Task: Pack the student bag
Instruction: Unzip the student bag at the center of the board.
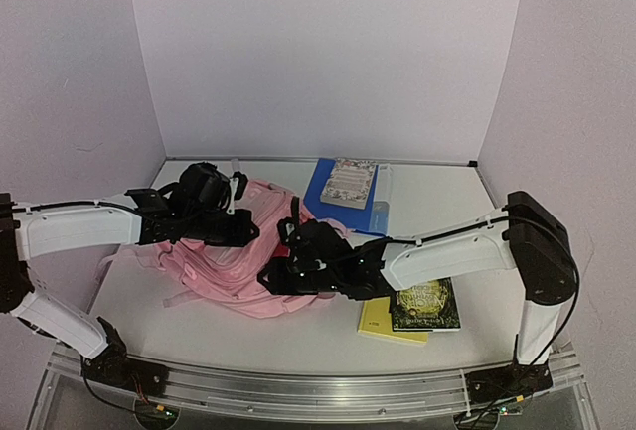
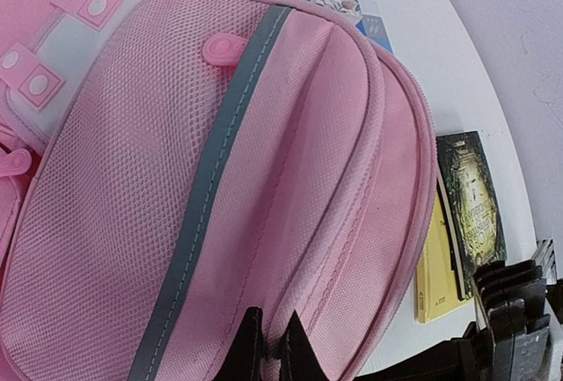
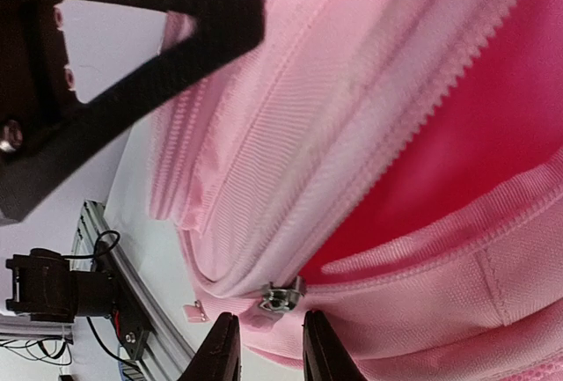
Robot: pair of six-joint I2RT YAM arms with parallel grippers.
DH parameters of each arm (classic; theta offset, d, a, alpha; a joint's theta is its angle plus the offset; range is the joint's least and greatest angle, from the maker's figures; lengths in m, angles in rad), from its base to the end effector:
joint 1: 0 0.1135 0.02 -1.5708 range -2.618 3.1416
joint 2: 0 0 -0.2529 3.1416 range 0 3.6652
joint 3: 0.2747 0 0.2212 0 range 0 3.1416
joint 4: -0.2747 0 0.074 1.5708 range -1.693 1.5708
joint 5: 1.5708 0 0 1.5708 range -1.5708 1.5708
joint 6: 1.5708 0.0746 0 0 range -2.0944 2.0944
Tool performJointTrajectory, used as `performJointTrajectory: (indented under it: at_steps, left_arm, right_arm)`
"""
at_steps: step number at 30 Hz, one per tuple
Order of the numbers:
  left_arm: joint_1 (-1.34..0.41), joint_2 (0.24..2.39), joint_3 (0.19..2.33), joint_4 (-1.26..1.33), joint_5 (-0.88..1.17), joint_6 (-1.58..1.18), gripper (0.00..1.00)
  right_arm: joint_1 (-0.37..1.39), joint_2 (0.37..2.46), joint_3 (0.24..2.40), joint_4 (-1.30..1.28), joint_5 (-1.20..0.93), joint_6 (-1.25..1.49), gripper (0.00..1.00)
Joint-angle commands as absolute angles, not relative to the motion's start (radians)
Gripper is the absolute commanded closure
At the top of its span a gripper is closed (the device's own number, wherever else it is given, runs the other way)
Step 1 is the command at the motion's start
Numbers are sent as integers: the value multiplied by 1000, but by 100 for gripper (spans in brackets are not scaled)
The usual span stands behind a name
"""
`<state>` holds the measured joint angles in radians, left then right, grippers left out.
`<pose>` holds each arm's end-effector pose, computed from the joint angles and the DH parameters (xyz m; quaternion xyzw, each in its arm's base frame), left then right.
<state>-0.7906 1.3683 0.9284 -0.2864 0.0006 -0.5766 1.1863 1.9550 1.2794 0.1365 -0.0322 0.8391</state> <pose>0.2099 -0.2121 0.2262 0.0975 0.9069 -0.2590 0.3176 0.1650 0.4143 0.1854 -0.1580 0.8553 0.4258 0.2493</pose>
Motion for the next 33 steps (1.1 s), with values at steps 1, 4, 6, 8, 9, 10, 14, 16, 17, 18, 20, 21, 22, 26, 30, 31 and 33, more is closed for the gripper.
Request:
performJointTrajectory:
  at_steps: [1,4,6,8,9,10,14,16,17,18,20,21,22,26,30,31,33]
  left_arm:
    - [-783,1351,1015,-181,-3,-587,100]
    - [-784,1353,1014,-180,-4,-589,100]
    - [-783,1356,1014,-178,-3,-589,100]
    - [-784,1356,1014,-178,-3,-591,100]
    - [-783,1357,1014,-178,-3,-592,100]
    - [-783,1356,1015,-178,-3,-591,100]
    - [-783,1356,1015,-179,-3,-591,100]
    - [-781,1355,1014,-179,-3,-591,100]
    - [-781,1355,1014,-179,-3,-591,100]
    - [-782,1356,1015,-180,-3,-591,100]
    - [-782,1357,1016,-181,-3,-591,100]
    - [-781,1359,1016,-182,-3,-592,100]
    - [-780,1361,1017,-183,-3,-594,100]
    - [-770,1365,1020,-185,-6,-609,100]
    - [-761,1367,1028,-173,-5,-624,100]
    - [-760,1369,1032,-169,-4,-624,100]
    - [-757,1375,1041,-161,-3,-628,100]
  right_arm:
    - [1192,1972,1316,79,51,840,74]
    - [1192,1991,1332,77,43,838,74]
    - [1194,2008,1349,77,34,835,74]
    - [1196,2025,1369,77,29,832,74]
    - [1197,2034,1378,77,26,829,74]
    - [1198,2040,1387,77,24,826,74]
    - [1200,2056,1403,74,41,822,75]
    - [1200,2062,1403,64,63,826,80]
    - [1200,2064,1403,60,69,828,83]
    - [1200,2066,1404,59,67,827,86]
    - [1200,2069,1408,59,45,822,94]
    - [1201,2069,1410,60,29,818,98]
    - [1204,2068,1412,62,13,813,100]
    - [1225,2054,1417,71,-90,803,100]
    - [1261,2036,1403,112,-173,830,100]
    - [1270,2038,1401,127,-188,838,100]
    - [1289,2045,1400,149,-213,859,100]
